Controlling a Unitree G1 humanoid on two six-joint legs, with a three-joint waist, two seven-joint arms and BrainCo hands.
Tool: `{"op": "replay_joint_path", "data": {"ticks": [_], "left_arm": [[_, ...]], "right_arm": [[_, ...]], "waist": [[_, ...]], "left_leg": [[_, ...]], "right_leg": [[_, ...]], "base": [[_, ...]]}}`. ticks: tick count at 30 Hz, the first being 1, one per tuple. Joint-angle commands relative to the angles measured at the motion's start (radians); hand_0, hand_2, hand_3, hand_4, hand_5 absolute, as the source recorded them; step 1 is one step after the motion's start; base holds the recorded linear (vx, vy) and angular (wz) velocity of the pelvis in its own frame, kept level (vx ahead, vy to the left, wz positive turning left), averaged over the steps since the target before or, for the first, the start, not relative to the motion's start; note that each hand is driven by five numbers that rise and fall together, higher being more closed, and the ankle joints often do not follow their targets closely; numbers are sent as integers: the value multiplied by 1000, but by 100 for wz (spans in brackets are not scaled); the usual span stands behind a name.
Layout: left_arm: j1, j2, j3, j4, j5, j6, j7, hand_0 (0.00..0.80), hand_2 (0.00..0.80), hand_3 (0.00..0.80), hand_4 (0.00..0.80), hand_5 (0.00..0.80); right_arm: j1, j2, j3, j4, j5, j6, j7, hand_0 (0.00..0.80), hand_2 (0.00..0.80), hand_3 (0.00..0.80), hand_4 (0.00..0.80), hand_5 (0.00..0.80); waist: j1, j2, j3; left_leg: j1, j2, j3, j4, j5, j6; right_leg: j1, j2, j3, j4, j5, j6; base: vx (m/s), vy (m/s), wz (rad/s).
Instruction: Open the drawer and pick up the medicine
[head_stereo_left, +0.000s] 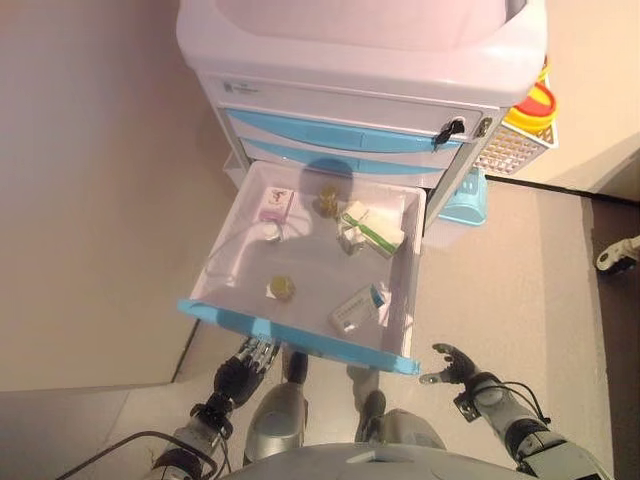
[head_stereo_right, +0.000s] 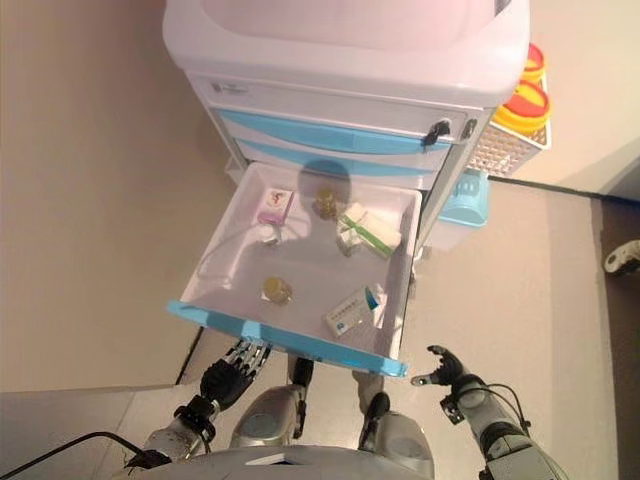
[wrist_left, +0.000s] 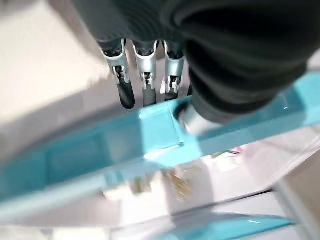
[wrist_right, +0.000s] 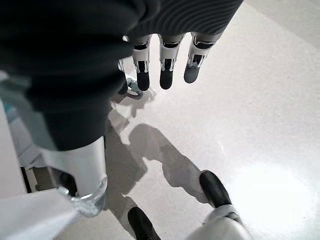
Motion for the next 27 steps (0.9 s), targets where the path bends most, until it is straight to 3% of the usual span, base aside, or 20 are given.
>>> {"op": "replay_joint_path", "data": {"ticks": [1,4,6,12,15,17,21,25,27], "left_arm": [[99,84,-50,62,213,-138,225,0,0,0,0,0],[61,96,-44,99,403,-213,493,0,0,0,0,0],[36,104,-61,109,498,-220,594,0,0,0,0,0],[-20,134,-158,129,737,-177,726,0,0,0,0,0],[-46,152,-212,131,805,-130,724,0,0,0,0,0],[-51,154,-248,117,835,-115,717,0,0,0,0,0],[-20,136,-266,63,815,-111,717,0,0,0,0,0],[-5,110,-244,62,823,-110,703,0,0,0,0,0],[-7,102,-243,71,824,-104,701,0,0,0,0,0]], "right_arm": [[8,-4,-16,-9,-2,13,-57,0,0,0,0,0],[32,2,-43,16,30,55,-119,0,0,0,0,0],[45,0,-65,30,51,73,-161,0,0,0,0,0],[59,-36,-135,50,116,119,-308,0,0,0,0,0],[48,-108,-206,13,161,77,-385,0,0,0,0,0],[37,-163,-256,-125,166,37,-461,0,0,0,0,0],[66,-221,-297,-681,84,82,-516,0,0,0,0,0],[40,-256,-274,-1061,-66,-19,-453,0,0,0,0,0],[10,-289,-242,-1132,-96,-80,-402,0,0,0,0,0]], "waist": [[16,-66,0],[-2,-77,-23],[-14,-83,-34],[-48,-98,-59],[-71,-100,-70],[-93,-98,-77],[-137,-84,-83],[-158,-72,-91],[-156,-70,-95]], "left_leg": [[16,-102,23,37,-143,55],[40,-105,27,19,-151,67],[53,-106,33,5,-153,73],[95,-104,66,-40,-160,92],[118,-103,90,-62,-165,102],[131,-104,104,-75,-170,109],[145,-110,129,-97,-178,121],[144,-119,141,-111,-180,129],[144,-123,141,-114,-182,130]], "right_leg": [[11,14,45,-64,66,22],[17,17,62,-76,73,27],[20,19,74,-86,82,32],[22,21,116,-112,112,54],[21,21,141,-121,129,67],[17,20,163,-125,139,74],[0,14,198,-133,151,85],[-22,6,219,-134,154,97],[-28,2,222,-133,154,100]], "base": [[88,25,-1],[89,24,-7],[54,13,-16],[32,10,-16],[31,43,-51],[19,87,-25],[-26,120,-39],[-45,107,-21],[-25,62,-13]]}}
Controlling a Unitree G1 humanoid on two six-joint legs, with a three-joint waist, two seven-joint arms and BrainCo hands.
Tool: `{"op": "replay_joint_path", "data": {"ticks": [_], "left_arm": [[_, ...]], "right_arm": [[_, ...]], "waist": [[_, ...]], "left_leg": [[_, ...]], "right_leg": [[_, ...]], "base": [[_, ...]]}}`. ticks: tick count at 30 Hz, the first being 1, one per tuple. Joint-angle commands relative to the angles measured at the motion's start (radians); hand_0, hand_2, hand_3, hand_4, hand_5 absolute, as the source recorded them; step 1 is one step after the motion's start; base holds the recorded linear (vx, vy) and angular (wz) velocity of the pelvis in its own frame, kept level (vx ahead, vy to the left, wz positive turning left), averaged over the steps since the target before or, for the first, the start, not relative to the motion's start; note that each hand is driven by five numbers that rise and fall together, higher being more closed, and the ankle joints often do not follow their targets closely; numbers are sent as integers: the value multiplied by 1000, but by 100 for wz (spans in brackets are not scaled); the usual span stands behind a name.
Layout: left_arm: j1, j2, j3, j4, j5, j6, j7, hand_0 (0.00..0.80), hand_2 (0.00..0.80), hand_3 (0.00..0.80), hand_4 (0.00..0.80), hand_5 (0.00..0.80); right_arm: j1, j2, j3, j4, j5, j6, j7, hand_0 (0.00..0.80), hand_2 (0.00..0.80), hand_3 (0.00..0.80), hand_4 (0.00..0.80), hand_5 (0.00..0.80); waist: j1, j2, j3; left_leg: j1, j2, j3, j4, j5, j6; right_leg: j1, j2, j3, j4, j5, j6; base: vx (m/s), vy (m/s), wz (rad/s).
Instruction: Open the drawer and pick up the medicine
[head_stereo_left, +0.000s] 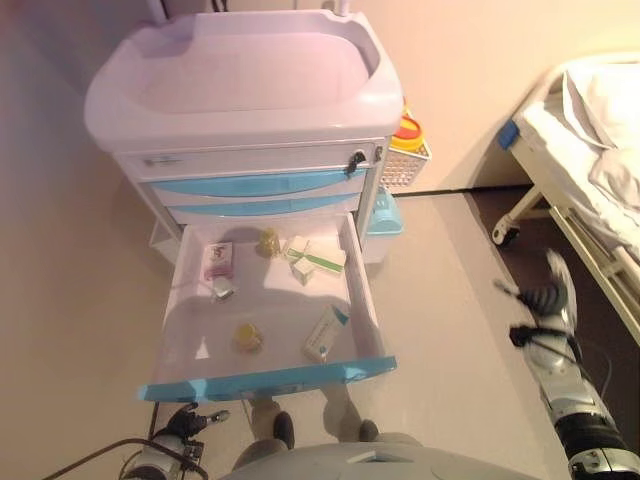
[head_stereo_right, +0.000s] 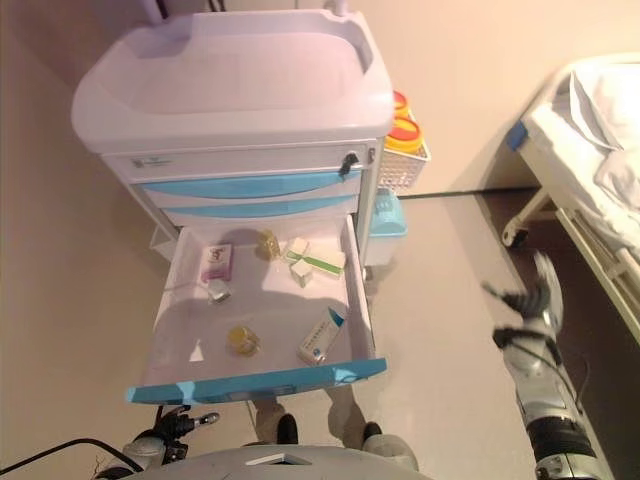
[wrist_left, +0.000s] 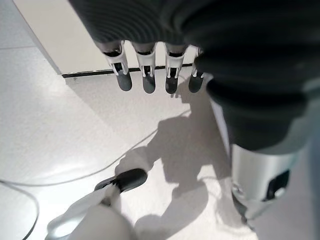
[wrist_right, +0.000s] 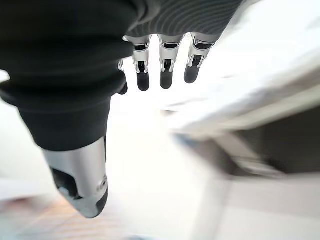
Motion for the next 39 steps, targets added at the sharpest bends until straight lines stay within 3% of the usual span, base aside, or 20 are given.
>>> {"op": "replay_joint_path", "data": {"ticks": [1,4,10,14,22,33,39], "left_arm": [[-47,-5,-17,35,40,2,-12,0,0,0,0,0],[-29,-12,-26,55,48,0,-13,0,0,0,0,0],[-8,-9,-24,78,53,1,-20,0,0,0,0,0],[-7,2,-25,84,31,-8,-24,0,0,0,0,0],[-14,18,-17,61,-15,-10,-17,0,0,0,0,0],[-20,16,-38,43,17,-21,-26,0,0,0,0,0],[-31,4,-68,34,27,-40,-31,0,0,0,0,0]], "right_arm": [[-139,-104,52,-124,-68,-117,106,0,0,0,0,0],[-229,-156,163,-201,-82,-186,272,0,0,0,0,0],[-363,-150,389,-204,-88,-207,501,0,0,0,0,0],[-429,-120,517,-107,-131,-186,564,0,0,0,0,0],[-490,-70,674,120,-299,-140,552,0,0,0,0,0],[-558,70,781,348,-406,-85,520,0,0,0,0,0],[-589,166,798,488,-475,-57,485,0,0,0,0,0]], "waist": [[31,-11,1],[54,-19,-6],[111,-37,-8],[155,-46,1],[236,-61,27],[325,-66,58],[367,-53,79]], "left_leg": [[7,-80,-36,39,-167,43],[0,-83,-40,46,-171,42],[-8,-85,-72,49,-167,37],[-18,-84,-106,46,-159,32],[-49,-80,-186,21,-123,14],[-104,-74,-275,17,-75,-17],[-124,-84,-323,32,-66,-23]], "right_leg": [[-91,22,-17,88,-11,26],[-92,16,-22,90,-14,28],[-80,11,-53,91,-22,24],[-73,8,-89,98,-32,18],[-64,15,-170,89,-45,4],[-47,33,-277,69,-68,-27],[-47,34,-306,80,-80,-41]], "base": [[-24,36,-6],[-8,8,-1],[-8,-19,9],[-23,-44,30],[-37,-59,42],[-31,-65,33],[-11,-26,23]]}}
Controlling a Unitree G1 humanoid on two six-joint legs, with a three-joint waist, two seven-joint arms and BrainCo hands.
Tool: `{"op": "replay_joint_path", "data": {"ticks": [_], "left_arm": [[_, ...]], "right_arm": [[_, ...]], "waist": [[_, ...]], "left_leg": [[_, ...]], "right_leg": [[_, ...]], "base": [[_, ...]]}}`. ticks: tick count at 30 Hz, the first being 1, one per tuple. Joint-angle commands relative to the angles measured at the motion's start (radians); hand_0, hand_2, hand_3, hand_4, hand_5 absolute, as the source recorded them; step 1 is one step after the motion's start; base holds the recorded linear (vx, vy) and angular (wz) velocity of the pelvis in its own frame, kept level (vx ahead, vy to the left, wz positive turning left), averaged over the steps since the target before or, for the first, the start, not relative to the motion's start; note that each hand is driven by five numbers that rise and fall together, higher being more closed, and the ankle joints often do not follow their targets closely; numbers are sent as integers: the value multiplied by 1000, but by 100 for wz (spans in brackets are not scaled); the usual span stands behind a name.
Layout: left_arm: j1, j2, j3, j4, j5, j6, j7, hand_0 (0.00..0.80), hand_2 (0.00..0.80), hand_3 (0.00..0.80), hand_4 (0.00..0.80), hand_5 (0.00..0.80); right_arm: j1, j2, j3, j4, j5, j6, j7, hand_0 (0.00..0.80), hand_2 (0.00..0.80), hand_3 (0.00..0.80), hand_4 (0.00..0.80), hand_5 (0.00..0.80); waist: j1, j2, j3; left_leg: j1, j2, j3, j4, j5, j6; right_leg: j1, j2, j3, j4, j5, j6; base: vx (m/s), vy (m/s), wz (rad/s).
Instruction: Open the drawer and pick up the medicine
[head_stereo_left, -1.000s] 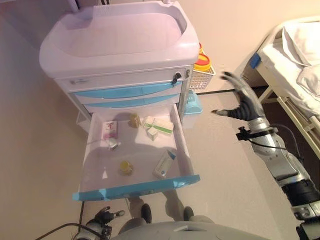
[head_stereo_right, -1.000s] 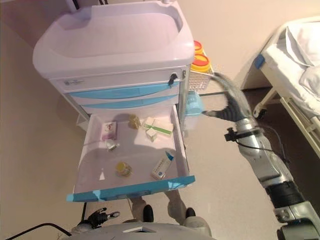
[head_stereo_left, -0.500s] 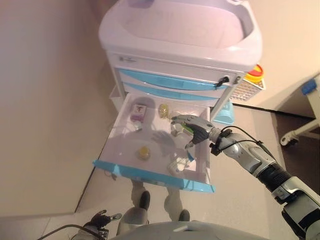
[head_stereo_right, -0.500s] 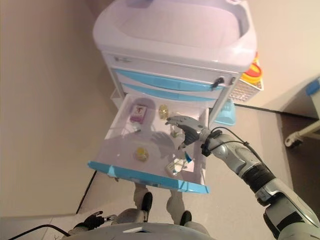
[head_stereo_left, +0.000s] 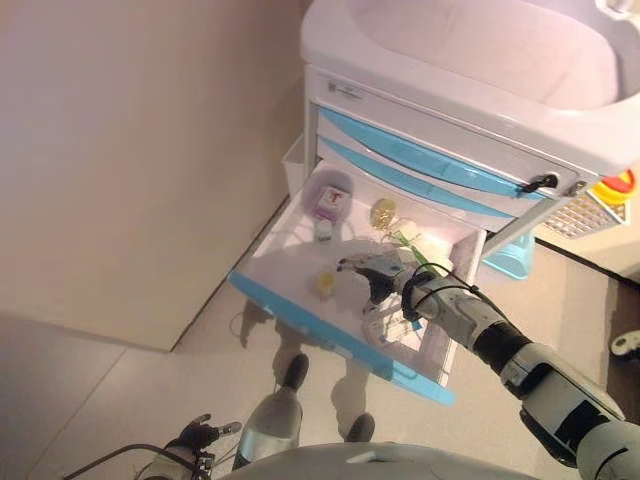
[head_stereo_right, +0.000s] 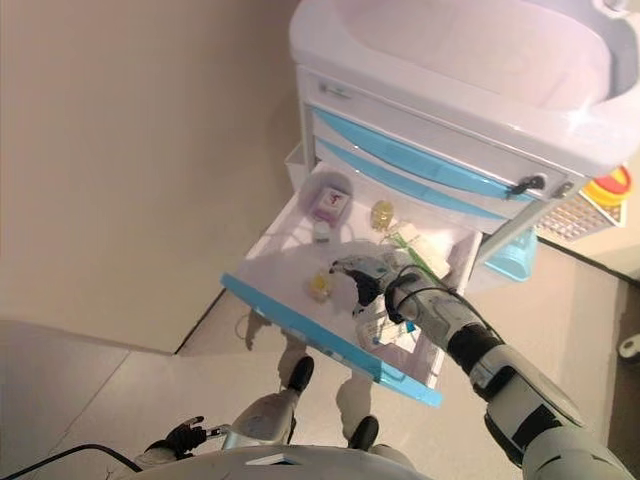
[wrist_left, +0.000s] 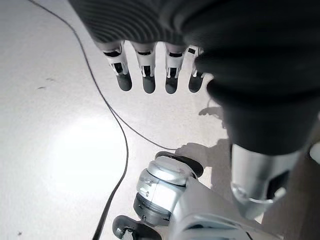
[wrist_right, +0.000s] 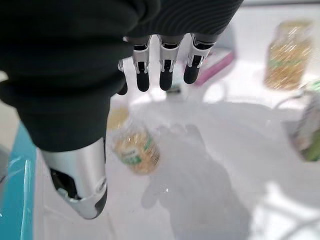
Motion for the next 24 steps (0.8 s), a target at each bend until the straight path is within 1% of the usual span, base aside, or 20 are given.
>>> {"op": "replay_joint_path", "data": {"ticks": [1,6,8,14,19,24], "left_arm": [[-40,7,-70,10,6,-38,-8,0,0,0,0,0],[-45,6,-98,-8,9,-46,-10,0,0,0,0,0],[-41,4,-111,-19,5,-49,-10,0,0,0,0,0],[-33,4,-120,-15,3,-54,-14,0,0,0,0,0],[-25,4,-112,0,5,-52,-14,0,0,0,0,0],[-21,12,-106,3,8,-64,-14,0,0,0,0,0]], "right_arm": [[-92,33,46,5,-40,16,-66,0,0,0,0,0],[-107,75,60,83,-57,68,-117,0,0,0,0,0],[-109,89,59,107,-54,107,-144,0,0,0,0,0],[-119,115,41,159,-50,182,-220,0,0,0,0,0],[-117,122,33,185,-59,183,-249,0,0,0,0,0],[-110,124,32,180,-65,184,-270,0,0,0,0,0]], "waist": [[27,-3,19],[55,13,25],[65,21,24],[81,35,29],[83,41,31],[82,40,31]], "left_leg": [[33,-63,-4,28,-147,18],[22,-66,-34,20,-129,11],[12,-70,-47,17,-120,8],[-4,-80,-66,15,-107,9],[-4,-85,-69,14,-109,13],[-4,-88,-67,11,-109,19]], "right_leg": [[-58,3,14,99,-52,-28],[-51,4,-10,99,-60,-30],[-50,2,-22,96,-61,-29],[-58,-6,-42,103,-64,-27],[-59,-14,-46,107,-65,-24],[-62,-19,-42,111,-63,-17]], "base": [[-13,-10,25],[16,-5,24],[24,19,16],[23,42,21],[41,48,10],[39,18,0]]}}
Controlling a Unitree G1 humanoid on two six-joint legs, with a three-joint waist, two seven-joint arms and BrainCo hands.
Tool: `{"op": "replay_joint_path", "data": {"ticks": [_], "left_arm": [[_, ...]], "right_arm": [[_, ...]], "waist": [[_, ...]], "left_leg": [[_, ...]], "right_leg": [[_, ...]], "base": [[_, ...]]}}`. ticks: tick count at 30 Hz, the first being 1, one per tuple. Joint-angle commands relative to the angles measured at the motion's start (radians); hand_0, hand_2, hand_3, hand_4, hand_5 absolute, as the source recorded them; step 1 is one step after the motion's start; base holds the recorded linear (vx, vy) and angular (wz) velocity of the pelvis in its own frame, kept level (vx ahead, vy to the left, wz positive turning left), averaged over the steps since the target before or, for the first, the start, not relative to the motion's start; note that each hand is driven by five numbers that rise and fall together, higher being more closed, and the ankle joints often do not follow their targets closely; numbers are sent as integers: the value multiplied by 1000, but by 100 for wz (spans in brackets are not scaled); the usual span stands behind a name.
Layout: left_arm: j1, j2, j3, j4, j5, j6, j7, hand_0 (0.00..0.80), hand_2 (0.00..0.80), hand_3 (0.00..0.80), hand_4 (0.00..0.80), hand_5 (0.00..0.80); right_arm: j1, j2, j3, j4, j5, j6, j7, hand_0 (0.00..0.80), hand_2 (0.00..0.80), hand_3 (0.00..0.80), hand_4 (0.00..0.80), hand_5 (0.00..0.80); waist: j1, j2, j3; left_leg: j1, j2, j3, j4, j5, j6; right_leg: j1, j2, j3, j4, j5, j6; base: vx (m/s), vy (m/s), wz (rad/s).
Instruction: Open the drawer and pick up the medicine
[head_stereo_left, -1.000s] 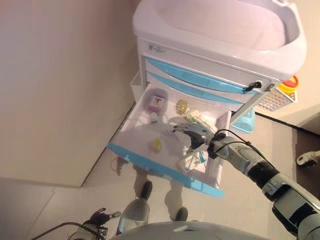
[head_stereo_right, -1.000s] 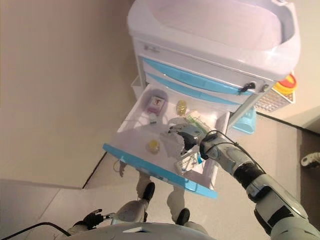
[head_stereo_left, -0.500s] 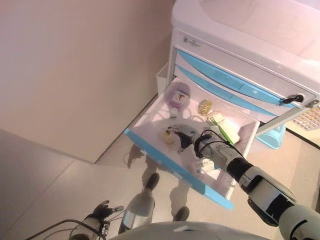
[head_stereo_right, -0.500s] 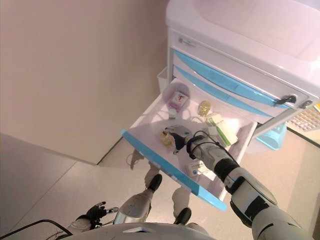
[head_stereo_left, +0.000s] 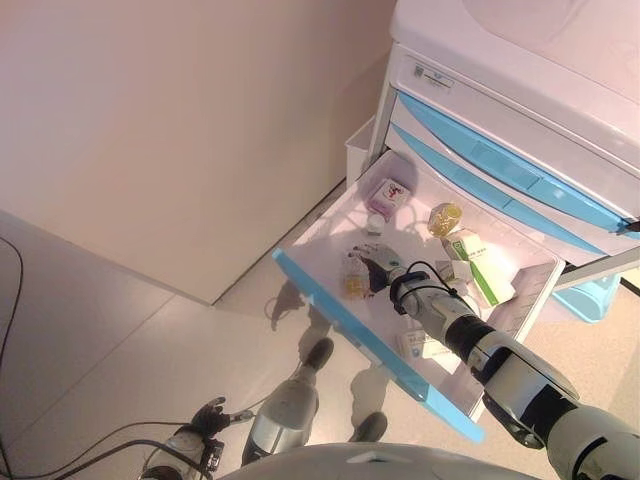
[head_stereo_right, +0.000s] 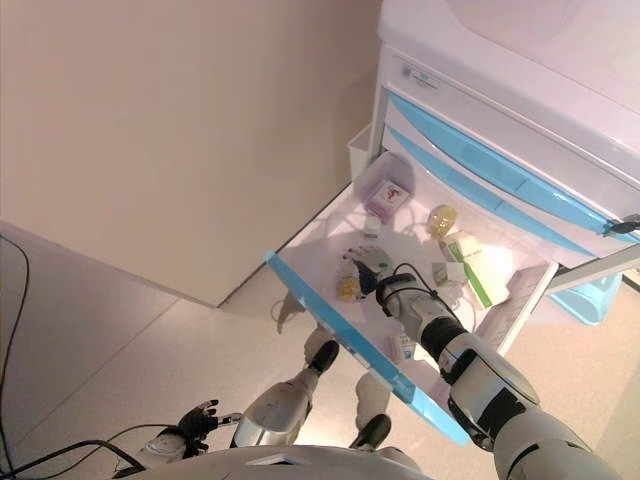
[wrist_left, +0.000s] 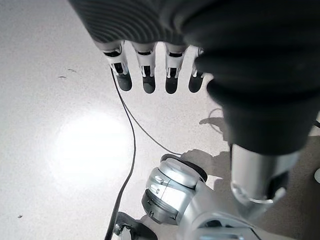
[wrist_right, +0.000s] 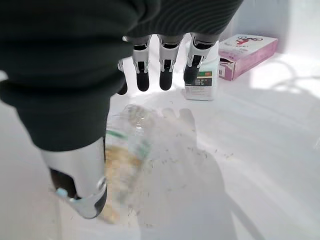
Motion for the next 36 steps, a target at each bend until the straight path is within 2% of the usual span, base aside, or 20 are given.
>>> {"op": "replay_joint_path", "data": {"ticks": [1,13,14,18,21,23,26,28,33,36], "left_arm": [[-3,14,-31,37,6,-26,2,0,0,0,0,0],[-15,7,-42,21,-7,-39,10,0,0,0,0,0],[-14,7,-42,16,1,-37,12,0,0,0,0,0],[-14,20,-44,11,17,-30,8,0,0,0,0,0],[-12,32,-47,8,16,-26,5,0,0,0,0,0],[-7,38,-41,11,20,-24,2,0,0,0,0,0],[1,43,-34,14,22,-17,3,0,0,0,0,0],[3,43,-30,21,22,-12,1,0,0,0,0,0],[19,39,-30,34,26,-14,-1,0,0,0,0,0],[24,37,-31,32,23,-23,-5,0,0,0,0,0]], "right_arm": [[-23,5,20,-51,-14,-1,-45,0,0,0,0,0],[-4,-2,26,-81,-41,-32,-65,0,0,0,0,0],[-17,-8,41,-93,-164,-78,-101,0,0,0,0,0],[-66,-28,89,-115,-266,-117,-116,0,0,0,0,0],[-95,-43,109,-117,-270,-89,-106,0,0,0,0,0],[-105,-54,104,-106,-235,-47,-109,0,0,0,0,0],[-103,-73,69,-97,-112,37,-131,0,0,0,0,0],[-98,-80,27,-70,-44,67,-178,0,0,0,0,0],[-74,-120,-76,-58,32,66,-274,0,0,0,0,0],[-72,-145,-102,-81,44,58,-288,0,0,0,0,0]], "waist": [[6,-8,0],[-5,-15,3],[-1,-14,5],[13,-18,7],[24,-21,9],[29,-23,10],[27,-27,9],[21,-29,10],[-7,-24,8],[-21,-17,9]], "left_leg": [[38,-57,41,11,-129,32],[42,-55,45,10,-132,37],[43,-55,42,11,-132,38],[40,-57,34,12,-131,38],[39,-57,25,13,-129,39],[38,-57,22,13,-128,39],[38,-56,24,12,-128,39],[39,-54,30,11,-130,40],[50,-55,53,11,-140,48],[57,-56,67,11,-146,51]], "right_leg": [[-69,-10,45,111,-32,-25],[-75,-12,57,115,-28,-19],[-74,-12,55,117,-28,-18],[-73,-11,48,119,-31,-18],[-70,-10,42,117,-32,-20],[-69,-10,39,117,-32,-19],[-70,-10,40,115,-27,-17],[-71,-10,44,114,-24,-14],[-75,-17,68,112,-10,-3],[-79,-22,82,111,-4,1]], "base": [[0,0,0],[3,0,0],[31,-21,0],[29,-33,0],[22,-34,2],[22,-21,3],[8,-3,1],[0,0,0],[27,47,-8],[35,73,-19]]}}
